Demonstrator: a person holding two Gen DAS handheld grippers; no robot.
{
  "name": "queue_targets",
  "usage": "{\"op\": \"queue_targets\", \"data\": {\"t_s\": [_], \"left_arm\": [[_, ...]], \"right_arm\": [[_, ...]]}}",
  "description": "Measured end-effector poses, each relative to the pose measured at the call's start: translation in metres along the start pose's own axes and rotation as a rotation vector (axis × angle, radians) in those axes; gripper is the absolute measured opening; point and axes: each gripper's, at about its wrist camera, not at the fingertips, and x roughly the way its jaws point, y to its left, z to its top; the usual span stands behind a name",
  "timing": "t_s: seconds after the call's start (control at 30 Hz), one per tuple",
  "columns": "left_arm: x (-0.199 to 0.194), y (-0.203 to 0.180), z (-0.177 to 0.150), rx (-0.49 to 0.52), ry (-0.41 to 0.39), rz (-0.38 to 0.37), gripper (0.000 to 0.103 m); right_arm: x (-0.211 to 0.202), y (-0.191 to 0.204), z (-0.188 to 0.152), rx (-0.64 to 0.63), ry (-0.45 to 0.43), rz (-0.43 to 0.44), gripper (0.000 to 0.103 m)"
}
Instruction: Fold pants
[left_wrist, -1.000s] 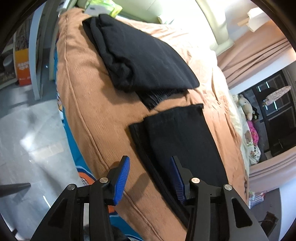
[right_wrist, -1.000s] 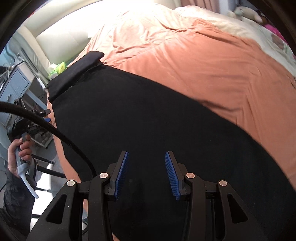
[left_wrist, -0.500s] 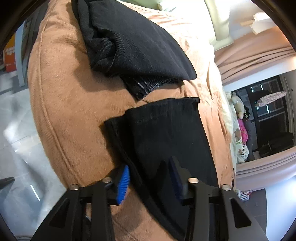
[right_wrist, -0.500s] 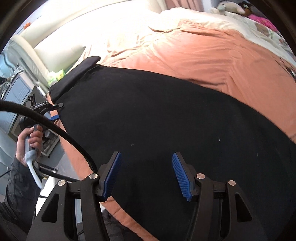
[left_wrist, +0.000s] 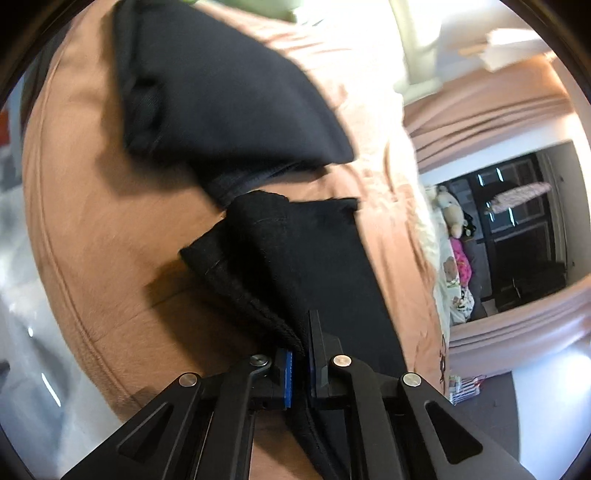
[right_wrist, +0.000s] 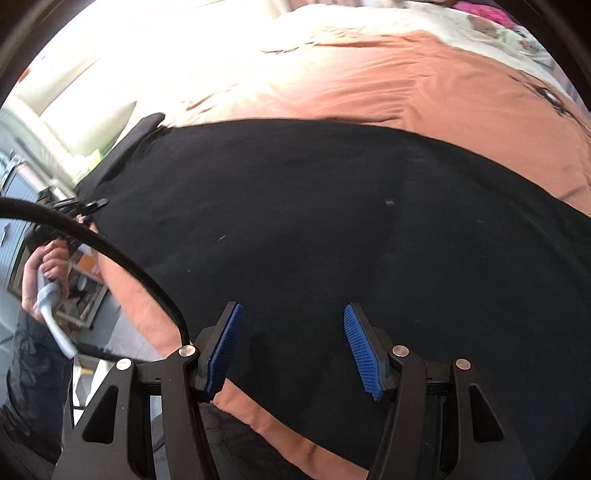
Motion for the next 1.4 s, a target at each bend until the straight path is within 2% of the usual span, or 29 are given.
{"op": "queue_targets", "data": {"t_s": [0.1,0.23,0.3,0.43,0.57,0.7,0.8,0.93,1.23,1.4], "left_arm": [[-0.009,-0.021,0.005,0.039,-0.019,-0.026,0.005],[-0.016,-0.045,0.018,0.070,-0.027,-0.066,0.004],[-0.017,-0.055,0.023,0.084,-0.028,-0.078,0.004],[-0.020,-0.067,0.028,0.105,-0.030,-0.096,0.004],[-0.019,-0.078,0.031,0.121,-0.032,-0.103,0.004],[-0.022,-0.085,0.032,0.129,-0.037,-0.115,0.004],[-0.022,-0.087,0.033,0.127,-0.043,-0.117,0.004],[-0.024,-0.087,0.034,0.131,-0.045,-0.116,0.004],[-0.025,-0.088,0.035,0.128,-0.054,-0.100,0.004],[-0.030,-0.091,0.037,0.119,-0.089,-0.087,0.003]], "right_arm": [[-0.011,-0.008,0.001,0.053,-0.033,-0.029,0.056],[-0.012,-0.019,-0.001,0.128,-0.029,-0.040,0.030],[-0.006,-0.023,-0.001,0.154,-0.005,-0.030,0.024],[0.008,-0.023,-0.010,0.185,0.070,-0.028,0.020],[0.007,-0.016,-0.021,0.212,0.126,0.047,0.020],[0.003,0.001,-0.032,0.180,0.160,0.092,0.019],[0.001,0.000,-0.027,0.178,0.144,0.103,0.014],[0.005,-0.024,-0.011,0.206,0.122,0.071,0.010],[0.016,-0.064,0.028,0.231,0.083,-0.007,0.010],[0.024,-0.075,0.045,0.248,0.070,-0.029,0.010]]}}
